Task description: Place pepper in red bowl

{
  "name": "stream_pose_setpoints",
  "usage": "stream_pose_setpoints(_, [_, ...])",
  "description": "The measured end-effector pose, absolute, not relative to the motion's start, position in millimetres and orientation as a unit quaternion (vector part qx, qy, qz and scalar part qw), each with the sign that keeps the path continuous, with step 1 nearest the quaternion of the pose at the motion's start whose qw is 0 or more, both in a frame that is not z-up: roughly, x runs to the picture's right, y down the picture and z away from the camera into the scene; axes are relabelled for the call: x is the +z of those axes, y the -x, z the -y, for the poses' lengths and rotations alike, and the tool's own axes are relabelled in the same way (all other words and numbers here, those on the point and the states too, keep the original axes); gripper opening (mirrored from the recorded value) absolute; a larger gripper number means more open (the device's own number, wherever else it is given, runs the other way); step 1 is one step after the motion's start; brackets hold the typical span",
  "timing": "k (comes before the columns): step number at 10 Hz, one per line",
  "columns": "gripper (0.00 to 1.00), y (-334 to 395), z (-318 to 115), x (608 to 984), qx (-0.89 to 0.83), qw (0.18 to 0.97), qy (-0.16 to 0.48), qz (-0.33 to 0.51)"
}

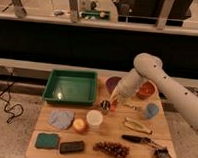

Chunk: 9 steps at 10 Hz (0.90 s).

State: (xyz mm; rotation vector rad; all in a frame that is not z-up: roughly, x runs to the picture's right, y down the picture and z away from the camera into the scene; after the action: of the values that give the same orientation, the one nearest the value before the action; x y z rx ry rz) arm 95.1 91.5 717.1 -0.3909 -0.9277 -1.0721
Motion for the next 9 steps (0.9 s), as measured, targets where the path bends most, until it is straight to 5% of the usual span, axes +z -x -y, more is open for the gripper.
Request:
stream_pose_setpoints(5, [0.0,-98,-85,717,-0.487,0.749,0.172,0.416])
stream_pose_setpoints(9, [0.0,-119,-27,728,-0.476,0.776,0.141,0.389])
